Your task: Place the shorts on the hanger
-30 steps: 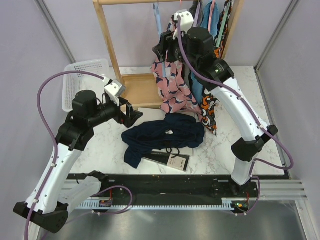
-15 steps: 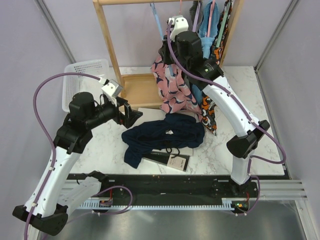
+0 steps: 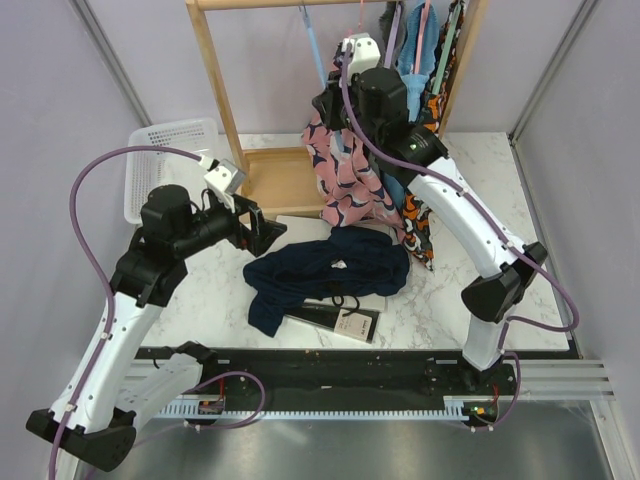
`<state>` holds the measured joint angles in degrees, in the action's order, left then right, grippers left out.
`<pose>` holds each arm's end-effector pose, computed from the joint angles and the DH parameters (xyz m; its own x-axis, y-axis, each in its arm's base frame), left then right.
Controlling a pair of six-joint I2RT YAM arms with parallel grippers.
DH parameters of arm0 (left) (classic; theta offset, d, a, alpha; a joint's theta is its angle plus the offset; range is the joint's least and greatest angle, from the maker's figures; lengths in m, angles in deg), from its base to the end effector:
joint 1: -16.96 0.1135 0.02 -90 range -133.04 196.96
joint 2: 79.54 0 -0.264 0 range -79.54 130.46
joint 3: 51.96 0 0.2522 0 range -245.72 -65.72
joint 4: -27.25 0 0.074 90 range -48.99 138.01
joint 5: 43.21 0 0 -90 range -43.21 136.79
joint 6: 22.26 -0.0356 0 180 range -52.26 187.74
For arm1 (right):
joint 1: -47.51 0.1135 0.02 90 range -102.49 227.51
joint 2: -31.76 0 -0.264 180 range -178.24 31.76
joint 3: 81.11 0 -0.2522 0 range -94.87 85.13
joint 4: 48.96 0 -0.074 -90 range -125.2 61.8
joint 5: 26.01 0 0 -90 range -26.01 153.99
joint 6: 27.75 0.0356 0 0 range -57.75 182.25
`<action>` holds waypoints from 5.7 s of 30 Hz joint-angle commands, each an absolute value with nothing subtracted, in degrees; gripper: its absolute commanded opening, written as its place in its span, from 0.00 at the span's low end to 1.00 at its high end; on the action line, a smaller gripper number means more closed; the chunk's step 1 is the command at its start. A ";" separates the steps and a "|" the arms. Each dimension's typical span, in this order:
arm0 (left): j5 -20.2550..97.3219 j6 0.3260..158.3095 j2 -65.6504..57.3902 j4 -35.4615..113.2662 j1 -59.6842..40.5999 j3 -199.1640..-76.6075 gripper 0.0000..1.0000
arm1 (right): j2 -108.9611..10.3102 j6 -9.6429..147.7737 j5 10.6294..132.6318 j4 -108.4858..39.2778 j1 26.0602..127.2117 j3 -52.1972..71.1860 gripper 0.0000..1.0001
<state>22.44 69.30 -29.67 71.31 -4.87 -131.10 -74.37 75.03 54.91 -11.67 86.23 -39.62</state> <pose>0.1549 -0.0779 0.4115 -0.2562 0.0759 -0.9636 0.7021 0.6998 -0.1315 0.3274 0.2553 0.4928 -0.1746 0.1400 -0.9746 -0.4680 0.8591 0.2072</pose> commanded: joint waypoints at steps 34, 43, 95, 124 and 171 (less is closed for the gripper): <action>18.60 52.83 -48.22 71.76 -4.14 -116.71 0.99 | -26.46 66.92 92.73 -10.77 86.44 11.98 0.00; 13.04 25.73 -60.56 75.72 -4.22 -109.93 0.99 | -12.28 56.73 107.92 -3.06 86.44 25.01 0.00; 29.56 23.35 -32.09 81.87 -19.51 -117.66 0.02 | -45.85 38.00 103.80 19.82 95.66 -5.05 0.84; 23.09 35.57 -40.15 79.59 -9.99 -111.95 0.78 | -35.77 29.37 86.32 26.14 97.69 3.39 0.00; 37.92 46.47 -11.33 75.72 -15.47 -119.15 0.02 | -37.15 20.94 74.97 26.23 97.69 0.76 0.00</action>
<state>37.49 44.78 -11.24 75.24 -15.27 -116.06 -37.96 21.30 72.35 27.96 97.55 2.19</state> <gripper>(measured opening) 0.028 0.031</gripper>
